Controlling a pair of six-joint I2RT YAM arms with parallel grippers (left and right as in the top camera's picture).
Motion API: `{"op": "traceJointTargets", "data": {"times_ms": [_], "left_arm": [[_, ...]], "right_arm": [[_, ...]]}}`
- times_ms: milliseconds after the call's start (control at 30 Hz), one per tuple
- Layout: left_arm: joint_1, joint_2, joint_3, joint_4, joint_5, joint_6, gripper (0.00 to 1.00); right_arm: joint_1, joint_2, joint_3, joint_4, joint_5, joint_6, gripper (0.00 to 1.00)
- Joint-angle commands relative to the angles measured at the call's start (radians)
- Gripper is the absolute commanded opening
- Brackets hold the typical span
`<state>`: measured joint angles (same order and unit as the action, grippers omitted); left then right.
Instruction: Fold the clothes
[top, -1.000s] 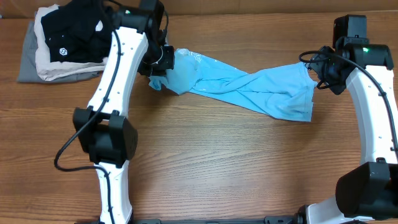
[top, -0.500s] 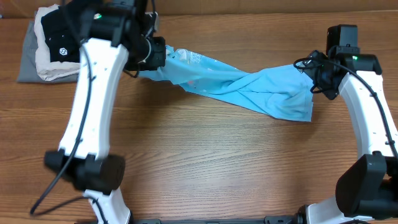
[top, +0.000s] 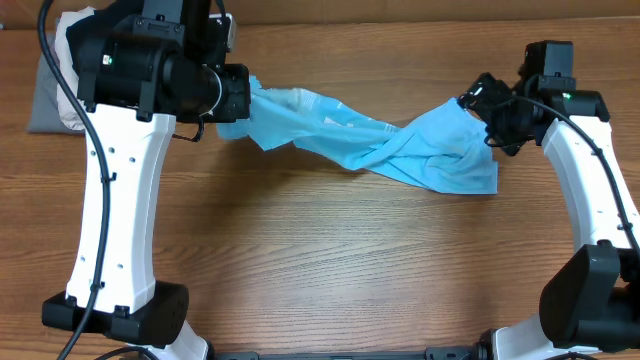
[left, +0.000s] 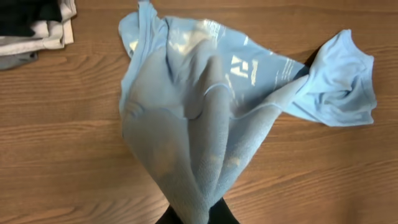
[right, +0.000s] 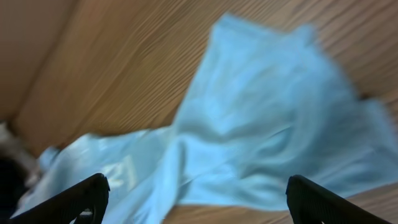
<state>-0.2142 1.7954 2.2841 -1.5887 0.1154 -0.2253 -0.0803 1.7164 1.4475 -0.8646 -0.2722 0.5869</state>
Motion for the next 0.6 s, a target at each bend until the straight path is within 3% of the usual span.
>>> {"op": "traceJointTargets", "data": {"times_ms": [0, 300, 567], "left_arm": [[0.006, -0.011, 0.018, 0.027, -0.013, 0.008, 0.04], [0.006, -0.021, 0.062, 0.084, 0.000, -0.019, 0.04], [0.007, -0.027, 0.294, 0.077, 0.009, -0.023, 0.04]], "right_arm": [[0.042, 0.003, -0.029, 0.016, -0.220, -0.008, 0.94], [0.236, 0.003, -0.132, 0.246, -0.244, 0.253, 0.94], [0.367, 0.003, -0.153, 0.406, -0.246, 0.453, 0.95]]}}
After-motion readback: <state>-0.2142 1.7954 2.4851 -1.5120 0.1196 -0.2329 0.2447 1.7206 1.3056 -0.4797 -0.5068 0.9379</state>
